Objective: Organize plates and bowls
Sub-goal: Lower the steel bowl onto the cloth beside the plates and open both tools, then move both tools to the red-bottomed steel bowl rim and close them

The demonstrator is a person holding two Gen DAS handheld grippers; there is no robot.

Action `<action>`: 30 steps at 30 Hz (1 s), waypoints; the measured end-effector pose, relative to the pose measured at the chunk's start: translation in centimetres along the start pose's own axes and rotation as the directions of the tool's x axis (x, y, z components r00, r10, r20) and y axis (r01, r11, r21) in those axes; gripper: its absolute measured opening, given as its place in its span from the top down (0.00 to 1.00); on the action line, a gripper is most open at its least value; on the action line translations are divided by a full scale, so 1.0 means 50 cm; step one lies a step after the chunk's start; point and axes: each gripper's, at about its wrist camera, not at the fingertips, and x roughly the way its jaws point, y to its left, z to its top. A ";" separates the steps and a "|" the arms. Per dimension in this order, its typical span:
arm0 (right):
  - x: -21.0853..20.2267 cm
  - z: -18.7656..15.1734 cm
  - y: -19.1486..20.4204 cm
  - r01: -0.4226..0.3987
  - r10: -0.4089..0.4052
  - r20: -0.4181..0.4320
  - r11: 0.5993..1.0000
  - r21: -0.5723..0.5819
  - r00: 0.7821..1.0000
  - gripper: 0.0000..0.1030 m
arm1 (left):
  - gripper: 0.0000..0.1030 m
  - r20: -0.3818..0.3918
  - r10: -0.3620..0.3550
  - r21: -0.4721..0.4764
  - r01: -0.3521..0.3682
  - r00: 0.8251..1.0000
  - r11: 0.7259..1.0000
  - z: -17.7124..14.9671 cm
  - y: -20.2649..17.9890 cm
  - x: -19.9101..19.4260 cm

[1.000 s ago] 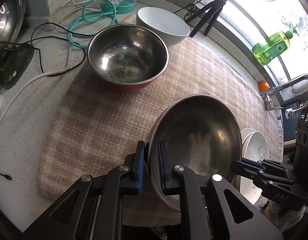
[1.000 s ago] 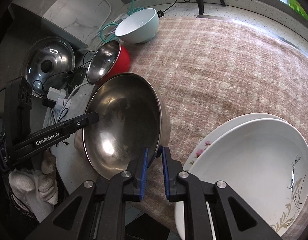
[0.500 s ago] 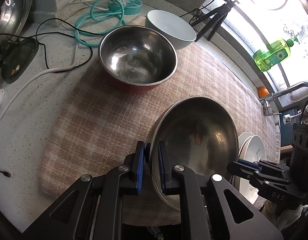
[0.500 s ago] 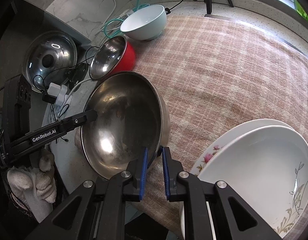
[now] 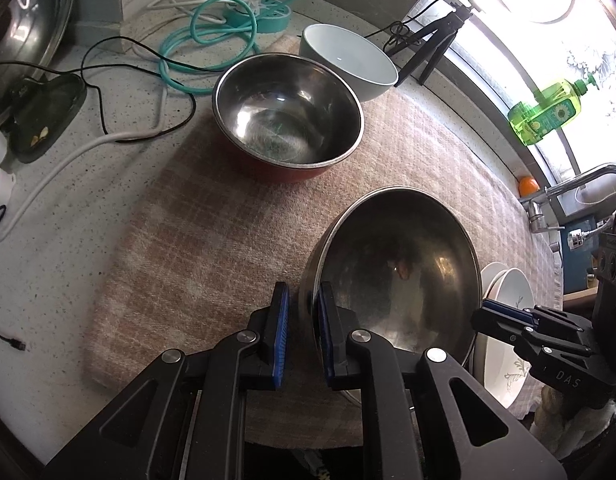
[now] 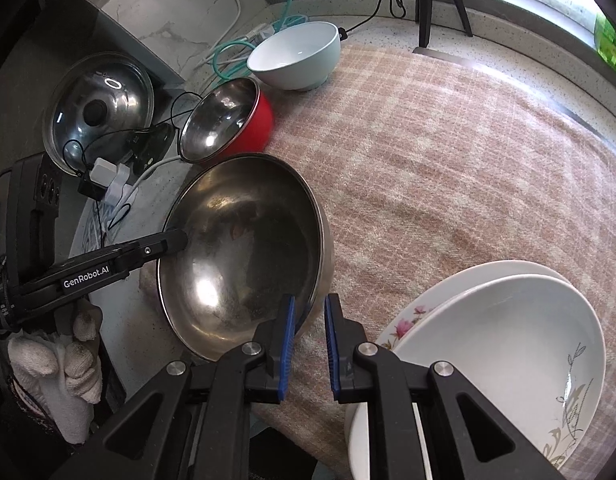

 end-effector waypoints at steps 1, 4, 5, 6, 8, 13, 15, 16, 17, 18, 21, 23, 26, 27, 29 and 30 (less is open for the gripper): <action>-0.003 0.001 -0.001 0.000 0.000 0.001 1.000 0.003 1.000 0.87 | 0.88 0.007 0.007 0.009 -0.007 1.000 1.000 0.000 -0.002 -0.003; -0.011 0.002 -0.009 0.005 -0.005 0.006 1.000 0.020 1.000 0.87 | 0.88 0.022 0.017 0.031 -0.018 1.000 0.999 0.001 -0.006 -0.010; -0.014 0.002 -0.013 0.004 -0.004 0.009 0.999 0.032 1.000 0.87 | 0.87 0.028 0.020 0.038 -0.021 0.999 0.999 0.000 -0.006 -0.014; -0.017 0.001 -0.016 -0.002 0.001 0.011 0.999 0.045 1.000 0.87 | 0.85 0.035 0.026 0.043 -0.027 0.999 0.999 0.000 -0.006 -0.018; -0.023 0.000 -0.019 -0.010 0.009 0.017 0.998 0.056 1.000 0.87 | 0.85 0.044 0.032 0.056 -0.035 0.998 0.998 0.000 -0.004 -0.023; -0.045 0.008 -0.001 0.024 -0.025 0.049 1.000 0.020 0.999 0.87 | 0.85 0.074 0.061 0.076 -0.067 0.995 0.995 0.005 0.000 -0.036; -0.053 0.013 0.009 0.031 -0.031 0.067 1.000 0.002 0.997 0.87 | 0.85 0.089 0.072 0.081 -0.079 0.993 0.994 0.007 0.005 -0.043; -0.056 0.015 0.013 0.033 -0.033 0.073 0.999 -0.004 0.997 0.87 | 0.85 0.089 0.067 0.078 -0.074 0.994 0.994 0.009 0.011 -0.045; -0.059 0.018 0.017 0.037 -0.036 0.076 0.999 -0.006 0.996 0.87 | 0.85 0.089 0.068 0.073 -0.075 0.994 0.995 0.012 0.016 -0.046; -0.060 0.021 0.020 0.038 -0.037 0.080 0.999 -0.008 0.996 0.87 | 0.85 0.092 0.070 0.073 -0.077 0.993 0.994 0.014 0.021 -0.048; -0.064 0.032 0.028 0.047 -0.045 0.090 0.999 -0.011 0.995 0.87 | 0.85 0.096 0.072 0.066 -0.079 0.993 0.995 0.019 0.035 -0.053; -0.066 0.039 0.029 0.044 -0.043 0.096 0.999 -0.002 0.994 0.87 | 0.85 0.103 0.075 0.066 -0.082 0.992 0.994 0.023 0.041 -0.058; -0.068 0.050 0.034 0.053 -0.053 0.120 0.999 0.003 0.991 0.87 | 0.85 0.109 0.071 0.072 -0.079 0.992 0.994 0.028 0.048 -0.064; -0.071 0.053 0.036 0.061 -0.061 0.134 0.998 0.004 0.989 0.87 | 0.85 0.109 0.068 0.075 -0.076 0.992 0.994 0.032 0.049 -0.065; -0.075 0.060 0.042 0.070 -0.069 0.161 0.998 0.004 0.985 0.87 | 0.85 0.115 0.068 0.083 -0.078 0.991 0.994 0.039 0.049 -0.067; -0.076 0.065 0.045 0.072 -0.072 0.166 0.997 0.002 0.983 0.87 | 0.85 0.116 0.067 0.087 -0.077 0.991 0.993 0.042 0.050 -0.067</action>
